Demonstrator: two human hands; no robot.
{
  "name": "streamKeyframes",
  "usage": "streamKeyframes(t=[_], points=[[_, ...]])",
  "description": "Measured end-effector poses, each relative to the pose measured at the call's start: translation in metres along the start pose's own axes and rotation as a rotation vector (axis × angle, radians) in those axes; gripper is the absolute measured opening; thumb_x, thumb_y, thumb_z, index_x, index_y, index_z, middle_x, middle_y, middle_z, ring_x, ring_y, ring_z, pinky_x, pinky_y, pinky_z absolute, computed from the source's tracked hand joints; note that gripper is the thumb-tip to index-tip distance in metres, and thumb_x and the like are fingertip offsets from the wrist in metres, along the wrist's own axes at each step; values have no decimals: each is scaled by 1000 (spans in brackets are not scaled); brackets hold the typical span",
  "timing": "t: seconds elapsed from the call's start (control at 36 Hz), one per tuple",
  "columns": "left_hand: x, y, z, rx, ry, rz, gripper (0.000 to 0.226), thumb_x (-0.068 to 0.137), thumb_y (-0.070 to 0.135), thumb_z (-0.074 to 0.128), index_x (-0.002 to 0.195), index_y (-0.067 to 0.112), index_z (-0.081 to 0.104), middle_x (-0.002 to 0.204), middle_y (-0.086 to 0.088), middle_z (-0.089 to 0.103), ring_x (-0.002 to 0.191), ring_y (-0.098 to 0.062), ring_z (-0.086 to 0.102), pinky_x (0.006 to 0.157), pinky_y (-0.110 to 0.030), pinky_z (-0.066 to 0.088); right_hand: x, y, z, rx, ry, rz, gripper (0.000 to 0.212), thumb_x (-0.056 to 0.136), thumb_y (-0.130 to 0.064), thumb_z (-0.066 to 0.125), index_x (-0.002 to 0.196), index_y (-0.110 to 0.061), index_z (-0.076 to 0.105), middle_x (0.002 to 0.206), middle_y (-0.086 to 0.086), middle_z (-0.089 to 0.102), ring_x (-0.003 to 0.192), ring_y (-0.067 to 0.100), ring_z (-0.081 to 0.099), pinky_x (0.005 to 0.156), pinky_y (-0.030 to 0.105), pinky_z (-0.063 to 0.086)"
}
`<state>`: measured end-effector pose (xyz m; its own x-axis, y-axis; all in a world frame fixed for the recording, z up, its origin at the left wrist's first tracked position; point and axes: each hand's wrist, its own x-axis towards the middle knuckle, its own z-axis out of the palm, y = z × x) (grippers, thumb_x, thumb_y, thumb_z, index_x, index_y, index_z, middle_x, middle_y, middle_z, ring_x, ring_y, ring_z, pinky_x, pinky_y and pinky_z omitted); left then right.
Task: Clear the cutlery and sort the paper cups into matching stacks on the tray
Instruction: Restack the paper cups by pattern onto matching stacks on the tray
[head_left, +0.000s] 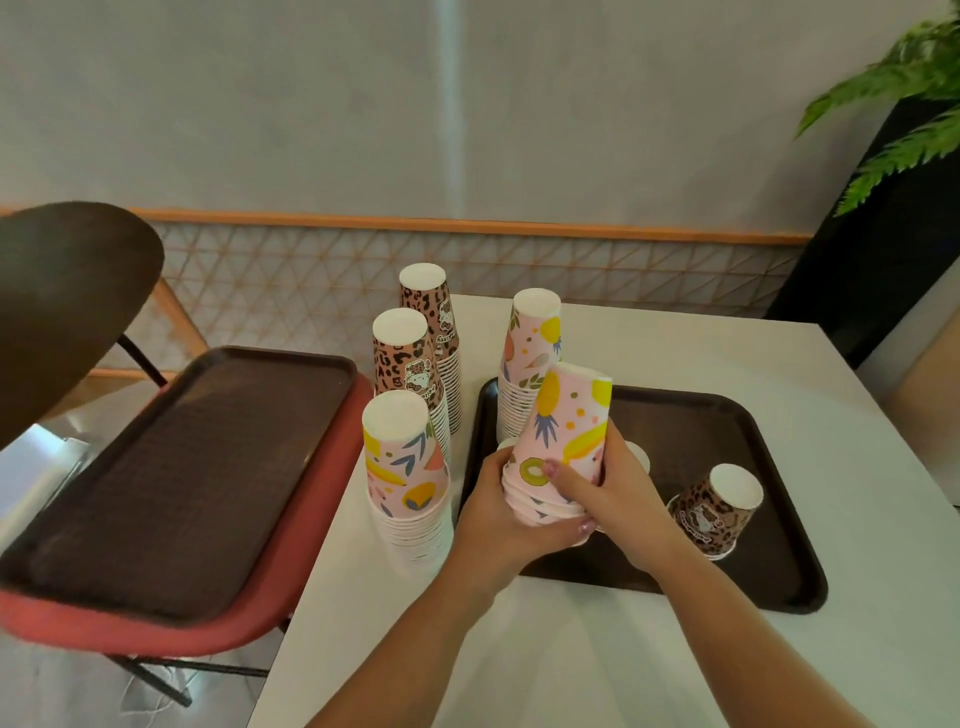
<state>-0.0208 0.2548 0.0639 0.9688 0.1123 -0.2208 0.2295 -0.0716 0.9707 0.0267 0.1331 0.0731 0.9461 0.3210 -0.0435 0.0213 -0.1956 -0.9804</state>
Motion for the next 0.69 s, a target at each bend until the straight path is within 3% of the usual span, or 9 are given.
streamKeyframes(t=[0.08, 0.17, 0.31, 0.36, 0.44, 0.5, 0.58, 0.69], points=[[3, -1, -1, -16, 24, -1, 96, 48, 29, 89, 130, 29, 40, 124, 7, 57, 115, -14, 55, 97, -36, 51, 5, -2, 0, 37, 14, 1, 78, 59, -45, 66, 129, -22, 41, 118, -8, 61, 106, 8, 61, 88, 28, 53], [5, -2, -1, -41, 37, -6, 106, 34, 39, 85, 129, 30, 41, 121, 9, 60, 112, -12, 59, 95, -37, 53, 8, -4, -2, 80, 28, -7, 81, 59, -43, 66, 131, -17, 41, 121, -2, 62, 107, 14, 62, 91, 37, 52], [9, -4, -1, -74, 71, 3, 103, 31, 37, 84, 125, 32, 42, 116, 11, 61, 105, -9, 62, 89, -31, 55, 17, -3, -5, 185, 36, -23, 69, 64, -37, 72, 125, -18, 45, 119, 0, 64, 102, 12, 65, 83, 29, 56], [9, -7, -1, -66, 78, 7, 97, 33, 31, 87, 119, 32, 43, 111, 10, 62, 98, -7, 64, 80, -23, 56, 24, -3, -12, 267, 73, -40, 71, 66, -41, 79, 125, -15, 48, 117, 2, 66, 104, 18, 65, 86, 37, 55], [9, -13, -2, -43, 58, -1, 75, 54, 5, 89, 108, 33, 45, 104, 11, 59, 90, -4, 63, 68, -14, 53, 42, -17, -23, 287, 117, -120, 74, 62, -45, 75, 123, -12, 49, 116, 3, 67, 106, 22, 64, 87, 43, 53], [9, -17, -3, -34, 36, -9, 65, 59, 2, 86, 101, 33, 46, 103, 11, 61, 90, -5, 62, 67, -14, 53, 61, -35, -30, 273, 176, -202, 69, 65, -41, 74, 120, -9, 48, 112, 4, 67, 103, 21, 65, 84, 40, 54], [8, -21, -1, -6, 46, -2, 63, 60, 8, 87, 99, 34, 46, 104, 11, 61, 96, -9, 62, 71, -16, 55, 95, -68, -35, 246, 289, -334, 51, 73, -33, 69, 115, -18, 45, 109, -6, 64, 101, 10, 64, 81, 27, 53], [4, -25, 1, 2, 63, 45, 65, 59, 11, 88, 105, 33, 47, 108, 11, 62, 100, -13, 63, 74, -18, 56, 134, -86, -32, 77, 325, -455, 59, 77, -20, 74, 123, -13, 38, 109, -11, 58, 96, -9, 59, 80, 14, 49]])
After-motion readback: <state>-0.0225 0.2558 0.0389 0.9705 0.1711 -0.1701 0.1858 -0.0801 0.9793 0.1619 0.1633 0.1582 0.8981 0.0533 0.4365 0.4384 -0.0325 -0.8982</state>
